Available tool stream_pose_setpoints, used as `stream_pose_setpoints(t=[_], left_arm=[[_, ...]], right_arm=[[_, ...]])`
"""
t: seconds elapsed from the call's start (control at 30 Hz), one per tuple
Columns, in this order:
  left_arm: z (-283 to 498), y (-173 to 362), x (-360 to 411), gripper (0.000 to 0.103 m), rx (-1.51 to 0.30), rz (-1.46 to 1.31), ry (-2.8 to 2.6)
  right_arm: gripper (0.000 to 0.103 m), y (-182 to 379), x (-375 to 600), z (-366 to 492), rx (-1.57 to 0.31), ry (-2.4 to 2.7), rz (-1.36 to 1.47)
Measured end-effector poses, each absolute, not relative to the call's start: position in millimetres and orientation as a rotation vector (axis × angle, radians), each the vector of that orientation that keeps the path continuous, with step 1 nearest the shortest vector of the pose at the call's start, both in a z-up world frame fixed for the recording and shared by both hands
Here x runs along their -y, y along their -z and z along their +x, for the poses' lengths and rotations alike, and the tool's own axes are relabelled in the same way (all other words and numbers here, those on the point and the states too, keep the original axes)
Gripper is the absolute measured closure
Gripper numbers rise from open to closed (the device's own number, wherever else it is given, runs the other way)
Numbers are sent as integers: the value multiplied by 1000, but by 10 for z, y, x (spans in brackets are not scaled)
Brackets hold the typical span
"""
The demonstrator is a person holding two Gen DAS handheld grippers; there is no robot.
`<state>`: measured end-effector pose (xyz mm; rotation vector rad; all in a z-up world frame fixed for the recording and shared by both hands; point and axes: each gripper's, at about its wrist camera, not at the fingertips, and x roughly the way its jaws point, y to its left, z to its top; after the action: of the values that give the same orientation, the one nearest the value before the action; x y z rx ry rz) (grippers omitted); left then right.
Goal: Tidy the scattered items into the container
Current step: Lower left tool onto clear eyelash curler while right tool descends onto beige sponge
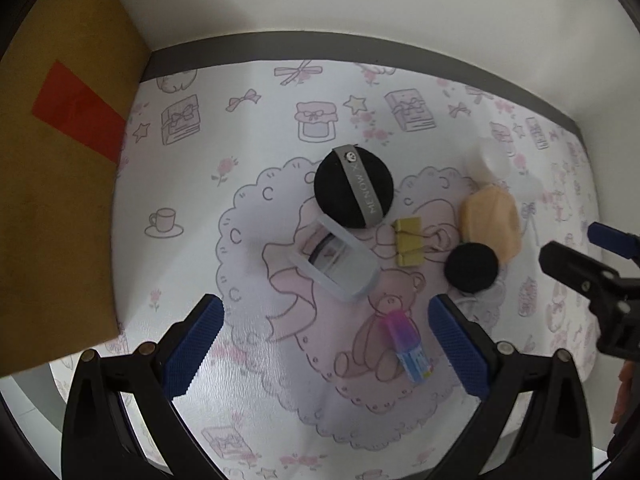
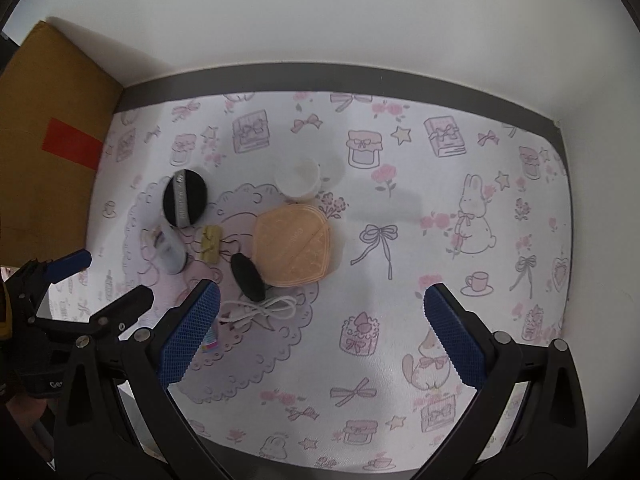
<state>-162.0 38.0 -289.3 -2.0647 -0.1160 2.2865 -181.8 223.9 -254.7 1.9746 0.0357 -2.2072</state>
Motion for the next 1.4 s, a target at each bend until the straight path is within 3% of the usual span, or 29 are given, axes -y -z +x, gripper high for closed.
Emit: stream_pose_setpoints(t=[0.3,0.4,0.7,0.83,1.03,1.2,1.33,1.4], left_arm=[[-1730,3100,-452,2,78,-2070,-2276],[-1748,3165,-482,15,79,-2083,-2261],[-1721,3212,-559,18,35,-2064,-2254],[-1678,3188,-607,35,-46,-2054,-2278],[-1638,3161,-510,46,-10,-2052,-2291],[-1615,3164,-473,46,9,-2046,-2273],[-1602,3162,-434,46,48,-2042,-2261],[-1599,3163,-420,46,64,-2044,-2254]], right_arm=[[0,2801,-2267,-1901,-74,2158,1974],[0,2868,-2271,-1932,-82,2143,1973],[0,2950,-2261,-2025,-130,2111,1959],[0,3010,-2267,-2066,-121,2100,1970],[1,3106,-2150,-2107,-128,2066,1975],[17,3174,-2044,-2114,-153,2035,1992],[23,3196,-1973,-2094,-152,2010,2001],[34,3176,-1950,-2092,-148,2001,2002]])
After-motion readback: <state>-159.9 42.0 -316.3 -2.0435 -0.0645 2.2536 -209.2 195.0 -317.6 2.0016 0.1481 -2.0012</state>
